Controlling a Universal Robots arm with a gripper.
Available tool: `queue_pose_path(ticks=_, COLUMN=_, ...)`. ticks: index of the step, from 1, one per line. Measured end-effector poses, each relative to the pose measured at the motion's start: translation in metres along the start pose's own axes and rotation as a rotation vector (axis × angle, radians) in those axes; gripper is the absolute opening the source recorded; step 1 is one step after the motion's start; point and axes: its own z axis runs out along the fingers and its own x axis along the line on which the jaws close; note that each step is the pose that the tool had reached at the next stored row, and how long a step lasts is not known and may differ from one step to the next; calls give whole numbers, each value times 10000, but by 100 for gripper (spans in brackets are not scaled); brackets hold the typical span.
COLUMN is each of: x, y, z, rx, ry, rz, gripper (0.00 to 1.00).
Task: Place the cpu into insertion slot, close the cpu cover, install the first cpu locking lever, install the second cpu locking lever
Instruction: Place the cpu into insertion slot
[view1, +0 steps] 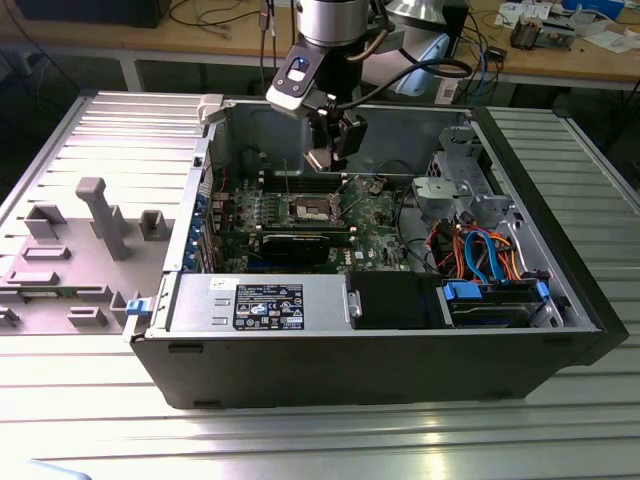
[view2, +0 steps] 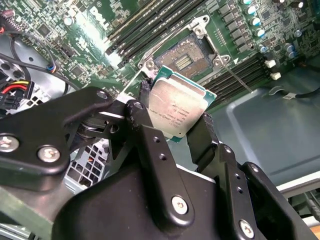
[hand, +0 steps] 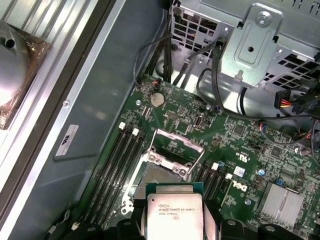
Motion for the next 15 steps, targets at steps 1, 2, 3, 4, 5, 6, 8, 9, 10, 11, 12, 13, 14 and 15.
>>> queue_pose_path(ticks=1, x=0, y=-3, z=0, rx=1, ry=0, rz=0, gripper=55)
queue_pose_path(ticks=2, x=1, y=-3, z=0, rx=1, ry=-1, rz=0, gripper=55)
queue_pose_path(ticks=3, x=1, y=-3, z=0, rx=1, ry=0, rz=0, gripper=55)
queue_pose_path(ticks=4, x=1, y=-3, z=0, rx=2, ry=0, rz=0, gripper=55)
queue_pose_path(ticks=5, x=1, y=-4, z=0, rx=1, ry=-1, rz=0, gripper=55)
queue_pose_path(ticks=6, x=1, y=-4, z=0, rx=1, ry=0, rz=0, gripper=55)
queue_pose_path(ticks=8, x=1, y=-4, z=0, rx=1, ry=0, rz=0, gripper=55)
queue_pose_path(ticks=9, x=1, y=-4, z=0, rx=1, ry=-1, rz=1, gripper=55)
queue_pose_path(ticks=10, x=1, y=-4, z=0, rx=1, ry=-1, rz=2, gripper=55)
queue_pose_path(ticks=11, x=1, y=-4, z=0, rx=1, ry=-1, rz=7, gripper=55)
queue_pose_path(ticks=12, x=1, y=-4, z=0, rx=1, ry=-1, rz=16, gripper=55)
queue_pose_path(ticks=13, x=1, y=-4, z=0, rx=0, ry=-4, rz=40, gripper=55)
queue_pose_path(ticks=14, x=1, y=-4, z=0, rx=-1, ry=-11, rz=132, gripper=55)
queue_pose_path(ticks=15, x=1, y=-4, z=2, rx=-7, ry=-28, rz=355, gripper=55)
